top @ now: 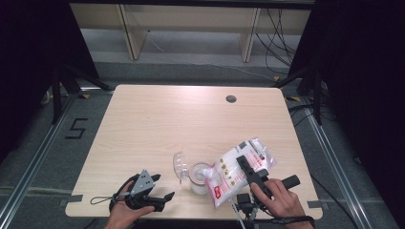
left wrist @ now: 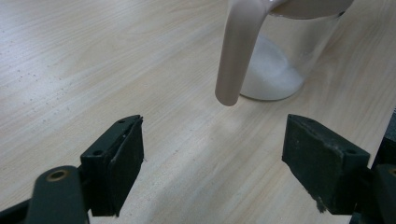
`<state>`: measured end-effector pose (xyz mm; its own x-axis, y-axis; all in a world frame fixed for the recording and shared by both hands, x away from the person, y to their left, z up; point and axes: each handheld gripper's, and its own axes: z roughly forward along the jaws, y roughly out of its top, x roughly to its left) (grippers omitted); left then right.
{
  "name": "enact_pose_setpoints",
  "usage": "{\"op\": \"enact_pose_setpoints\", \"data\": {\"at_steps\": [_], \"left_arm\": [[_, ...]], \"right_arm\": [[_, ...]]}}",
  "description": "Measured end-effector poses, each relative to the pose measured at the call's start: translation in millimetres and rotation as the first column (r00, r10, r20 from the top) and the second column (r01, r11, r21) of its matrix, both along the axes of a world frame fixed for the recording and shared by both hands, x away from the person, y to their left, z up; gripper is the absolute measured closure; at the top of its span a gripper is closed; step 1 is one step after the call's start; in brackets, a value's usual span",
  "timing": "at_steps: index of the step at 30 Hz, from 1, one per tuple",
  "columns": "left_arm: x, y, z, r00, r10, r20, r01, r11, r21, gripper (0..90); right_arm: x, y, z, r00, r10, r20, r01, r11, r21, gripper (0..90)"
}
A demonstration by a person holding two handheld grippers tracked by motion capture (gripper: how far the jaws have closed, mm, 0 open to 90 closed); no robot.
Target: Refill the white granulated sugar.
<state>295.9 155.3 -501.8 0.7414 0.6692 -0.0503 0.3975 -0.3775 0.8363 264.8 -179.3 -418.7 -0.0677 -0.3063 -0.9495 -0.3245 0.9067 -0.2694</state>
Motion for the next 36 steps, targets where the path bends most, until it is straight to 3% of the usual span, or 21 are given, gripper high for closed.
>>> {"op": "enact_pose_setpoints", "data": {"at_steps": [2,9,12,13,16,18,20,21,22,27,31,32,33,34,36], "left_arm": [[-0.2,0.1,0.4,1.0000,0.001,0.003,-0.001,1.0000,0.003,20.3],[0.0,0.5,0.6,1.0000,0.000,0.004,0.000,1.0000,0.006,20.3],[-0.2,0.7,0.4,1.0000,-0.001,0.000,0.001,1.0000,0.006,20.3],[-0.2,0.9,0.6,1.0000,0.002,0.006,-0.002,1.0000,0.008,20.3],[-1.2,-0.4,0.3,0.9999,0.014,0.001,-0.014,0.9998,-0.013,20.3],[-0.3,0.9,-0.1,1.0000,0.002,0.000,-0.002,1.0000,0.000,20.3],[-1.1,0.0,0.3,0.9999,0.012,0.001,-0.012,0.9999,-0.011,20.4],[-1.2,-0.1,0.2,0.9999,0.012,0.002,-0.012,0.9999,-0.010,20.3],[-1.2,-0.1,0.2,0.9999,0.012,0.002,-0.012,0.9999,-0.010,20.3],[-1.0,-0.2,0.0,0.9999,0.014,0.002,-0.014,0.9998,-0.012,20.3],[-0.5,1.6,0.5,1.0000,0.003,0.007,-0.003,1.0000,0.009,20.3],[0.1,1.1,0.5,0.9999,-0.001,0.016,0.001,1.0000,0.000,20.3],[0.6,1.3,0.4,0.9997,-0.008,0.021,0.008,1.0000,0.003,20.4],[-1.1,0.8,0.1,0.9999,0.010,0.002,-0.010,0.9999,0.002,20.3],[-0.4,1.7,0.7,1.0000,0.002,0.008,-0.002,1.0000,0.010,20.3]], "right_arm": [[-0.3,-2.4,-2.3,0.9996,-0.024,-0.017,0.025,0.999,0.033,66.1],[2.6,-7.8,2.3,0.9994,-0.034,-0.004,0.034,0.999,0.008,66.4],[2.1,-11.0,1.4,0.9986,-0.052,-0.013,0.052,0.998,0.039,66.5],[2.7,-10.7,4.0,0.9994,-0.033,0.008,0.033,0.999,0.015,66.6],[1.3,-13.3,5.2,0.9991,-0.042,-0.008,0.042,0.999,0.025,66.6],[0.5,-15.9,5.0,0.9993,-0.036,-0.007,0.036,0.998,0.047,66.7],[0.5,-15.9,6.7,0.9996,-0.029,-0.002,0.030,0.999,0.030,66.8],[-1.6,-18.6,3.8,0.9982,-0.058,-0.017,0.059,0.995,0.079,66.9],[-1.6,-18.6,3.8,0.9982,-0.058,-0.017,0.059,0.995,0.079,66.9],[-1.0,-17.5,8.3,0.9994,-0.031,-0.015,0.031,0.998,0.046,67.1],[-0.5,-17.2,8.3,0.9995,-0.020,-0.026,0.021,0.998,0.065,67.2],[0.0,-18.2,6.3,0.9996,-0.012,-0.024,0.014,0.995,0.096,67.2],[0.2,-16.9,9.8,0.9998,0.006,-0.017,-0.005,0.998,0.064,67.3],[0.8,-16.7,10.2,0.9998,0.014,-0.016,-0.013,0.998,0.056,67.3],[1.1,-16.4,10.1,0.9997,0.013,-0.019,-0.012,0.999,0.052,67.3]]}}
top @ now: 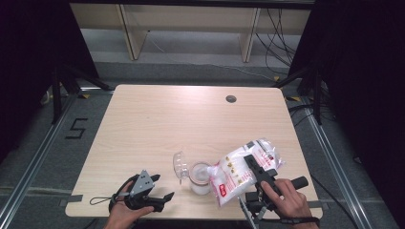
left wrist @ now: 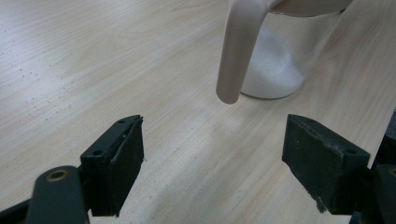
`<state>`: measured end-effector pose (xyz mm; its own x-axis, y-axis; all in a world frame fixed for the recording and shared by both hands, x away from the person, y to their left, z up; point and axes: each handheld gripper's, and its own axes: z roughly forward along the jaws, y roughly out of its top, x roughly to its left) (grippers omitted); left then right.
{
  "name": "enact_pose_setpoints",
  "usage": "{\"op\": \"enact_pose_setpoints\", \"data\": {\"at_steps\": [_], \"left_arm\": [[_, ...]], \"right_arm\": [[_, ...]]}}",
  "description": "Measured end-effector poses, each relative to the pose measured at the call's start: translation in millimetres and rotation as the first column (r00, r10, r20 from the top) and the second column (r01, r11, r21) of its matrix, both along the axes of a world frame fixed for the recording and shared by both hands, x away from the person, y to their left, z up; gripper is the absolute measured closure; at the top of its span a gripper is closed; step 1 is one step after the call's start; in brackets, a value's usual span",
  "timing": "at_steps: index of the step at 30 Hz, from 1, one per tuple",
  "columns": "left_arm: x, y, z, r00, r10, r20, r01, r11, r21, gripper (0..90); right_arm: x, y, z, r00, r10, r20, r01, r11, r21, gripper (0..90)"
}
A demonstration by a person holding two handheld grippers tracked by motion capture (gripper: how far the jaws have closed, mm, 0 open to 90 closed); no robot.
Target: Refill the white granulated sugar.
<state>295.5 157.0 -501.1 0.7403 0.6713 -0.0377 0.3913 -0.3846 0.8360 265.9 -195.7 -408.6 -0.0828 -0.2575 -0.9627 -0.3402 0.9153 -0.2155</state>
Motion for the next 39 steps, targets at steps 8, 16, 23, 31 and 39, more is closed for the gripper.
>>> {"op": "enact_pose_setpoints", "data": {"at_steps": [8,16,23,31,39], "left_arm": [[-0.2,-1.0,-1.0,1.0000,0.003,-0.009,-0.004,1.0000,-0.007,20.3],[0.9,0.1,-0.7,0.9998,-0.014,0.010,0.014,0.9998,0.010,20.3],[0.0,-1.4,-1.5,1.0000,-0.001,-0.001,0.001,1.0000,-0.009,20.3],[0.5,-0.6,-0.5,1.0000,-0.001,-0.008,0.001,1.0000,-0.001,20.3],[0.0,-0.2,-0.9,1.0000,-0.003,0.001,0.003,0.9999,0.016,20.3]], "right_arm": [[-1.4,1.0,-2.0,0.9999,-0.005,-0.012,0.005,0.998,0.062,67.5],[-1.9,2.0,-0.4,0.9995,-0.016,-0.028,0.017,0.998,0.063,67.5],[-2.9,0.4,-3.8,0.9972,-0.054,-0.053,0.059,0.992,0.115,67.6],[-1.4,-0.4,-1.9,0.9983,-0.037,-0.044,0.042,0.993,0.109,67.7],[-2.0,-3.4,-1.4,0.9977,-0.057,-0.037,0.060,0.992,0.110,67.7]]}}
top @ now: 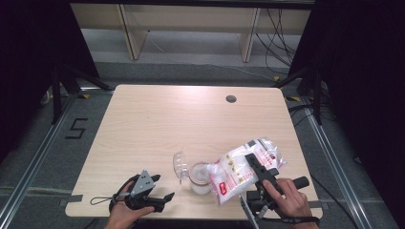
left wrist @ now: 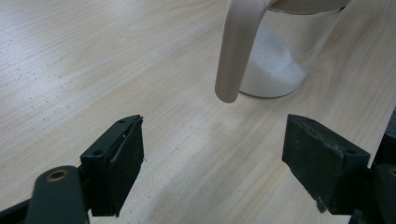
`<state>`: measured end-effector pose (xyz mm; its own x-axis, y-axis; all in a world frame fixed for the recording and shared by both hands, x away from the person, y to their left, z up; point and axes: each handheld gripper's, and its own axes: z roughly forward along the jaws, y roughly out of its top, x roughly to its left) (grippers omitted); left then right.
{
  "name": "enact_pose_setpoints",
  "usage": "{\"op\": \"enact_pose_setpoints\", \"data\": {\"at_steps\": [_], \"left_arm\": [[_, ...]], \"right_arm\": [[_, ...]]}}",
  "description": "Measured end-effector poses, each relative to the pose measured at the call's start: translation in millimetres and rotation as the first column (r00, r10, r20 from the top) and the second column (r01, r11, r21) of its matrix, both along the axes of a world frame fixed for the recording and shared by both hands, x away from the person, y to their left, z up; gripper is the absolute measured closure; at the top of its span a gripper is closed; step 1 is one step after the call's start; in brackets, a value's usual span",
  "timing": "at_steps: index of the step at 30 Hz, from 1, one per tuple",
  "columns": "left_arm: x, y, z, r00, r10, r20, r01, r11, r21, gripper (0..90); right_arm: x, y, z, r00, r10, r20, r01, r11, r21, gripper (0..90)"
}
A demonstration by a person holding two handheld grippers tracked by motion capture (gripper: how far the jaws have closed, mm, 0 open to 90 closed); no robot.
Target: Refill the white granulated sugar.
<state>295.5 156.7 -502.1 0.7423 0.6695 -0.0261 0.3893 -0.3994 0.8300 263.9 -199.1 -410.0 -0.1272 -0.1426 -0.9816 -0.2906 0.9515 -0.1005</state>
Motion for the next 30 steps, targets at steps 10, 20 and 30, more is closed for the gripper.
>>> {"op": "enact_pose_setpoints", "data": {"at_steps": [10,20,30], "left_arm": [[0.0,-0.9,0.0,1.0000,0.003,-0.007,-0.003,0.9998,-0.019,20.3],[0.3,-1.2,0.0,0.9999,0.004,-0.012,-0.005,0.9998,-0.021,20.3],[0.1,-0.9,-0.5,1.0000,-0.002,-0.008,0.002,0.9999,-0.010,20.3]], "right_arm": [[-1.5,-4.7,5.3,0.9999,0.007,0.011,-0.006,0.998,-0.062,67.7],[-4.6,1.9,4.9,0.9996,0.027,0.012,-0.026,0.997,-0.071,67.8],[-5.4,10.7,-2.1,0.9996,0.028,0.010,-0.028,0.998,-0.048,67.9]]}}
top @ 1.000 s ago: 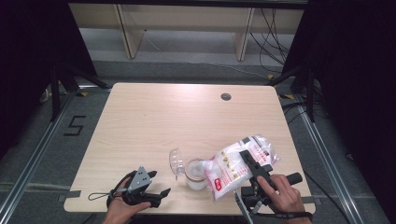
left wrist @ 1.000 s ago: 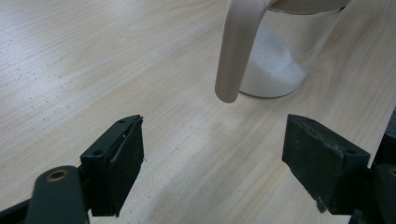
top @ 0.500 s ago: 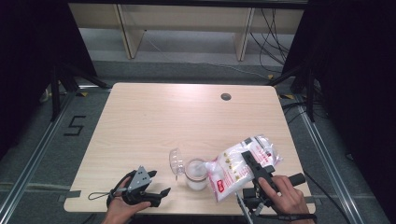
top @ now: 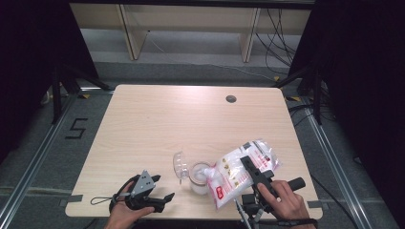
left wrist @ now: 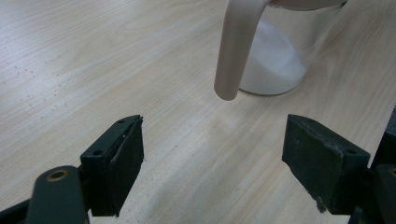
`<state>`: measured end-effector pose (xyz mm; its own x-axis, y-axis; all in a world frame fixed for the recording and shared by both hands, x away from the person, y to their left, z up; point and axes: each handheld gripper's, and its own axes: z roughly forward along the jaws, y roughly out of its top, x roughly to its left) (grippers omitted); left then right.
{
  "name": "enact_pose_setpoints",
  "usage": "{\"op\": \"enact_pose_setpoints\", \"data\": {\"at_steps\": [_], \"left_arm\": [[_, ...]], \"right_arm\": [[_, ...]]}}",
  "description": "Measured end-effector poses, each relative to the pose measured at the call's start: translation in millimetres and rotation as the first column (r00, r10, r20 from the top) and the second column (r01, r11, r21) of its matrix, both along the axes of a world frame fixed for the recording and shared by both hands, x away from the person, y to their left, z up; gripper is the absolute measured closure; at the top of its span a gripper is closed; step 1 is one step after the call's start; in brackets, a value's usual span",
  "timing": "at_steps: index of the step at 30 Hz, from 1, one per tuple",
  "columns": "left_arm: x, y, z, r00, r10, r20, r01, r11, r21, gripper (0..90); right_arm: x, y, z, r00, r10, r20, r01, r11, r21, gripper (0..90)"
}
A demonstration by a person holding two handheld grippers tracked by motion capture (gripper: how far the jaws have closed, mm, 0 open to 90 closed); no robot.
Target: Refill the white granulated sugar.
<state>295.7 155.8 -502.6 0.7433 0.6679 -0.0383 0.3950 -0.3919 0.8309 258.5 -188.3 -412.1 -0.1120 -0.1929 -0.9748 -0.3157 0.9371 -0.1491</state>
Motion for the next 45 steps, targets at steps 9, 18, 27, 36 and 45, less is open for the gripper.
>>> {"op": "enact_pose_setpoints", "data": {"at_steps": [9,18,27,36,45], "left_arm": [[-0.7,-0.8,-0.6,1.0000,-0.003,-0.005,0.003,1.0000,-0.005,20.3],[0.1,-0.8,-0.7,1.0000,0.007,0.006,-0.007,0.9999,-0.012,20.3],[-0.3,0.4,-0.3,1.0000,-0.004,-0.005,0.004,0.9999,0.013,20.3],[0.1,-1.2,-0.9,1.0000,0.002,-0.002,-0.002,0.9999,-0.013,20.3],[-1.0,-0.8,-0.6,1.0000,0.001,-0.006,-0.001,1.0000,0.008,20.3]], "right_arm": [[4.3,-4.4,2.9,1.0000,0.000,0.002,0.000,1.000,-0.022,68.2],[3.2,-14.7,6.2,0.9997,-0.025,0.002,0.025,0.999,-0.022,68.6],[0.5,-15.4,7.9,1.0000,-0.008,0.002,0.008,1.000,-0.023,68.7],[-0.8,-7.2,3.9,1.0000,0.007,-0.006,-0.007,1.000,0.005,68.8],[0.3,1.5,-0.5,1.0000,0.004,-0.006,-0.004,1.000,-0.005,68.9]]}}
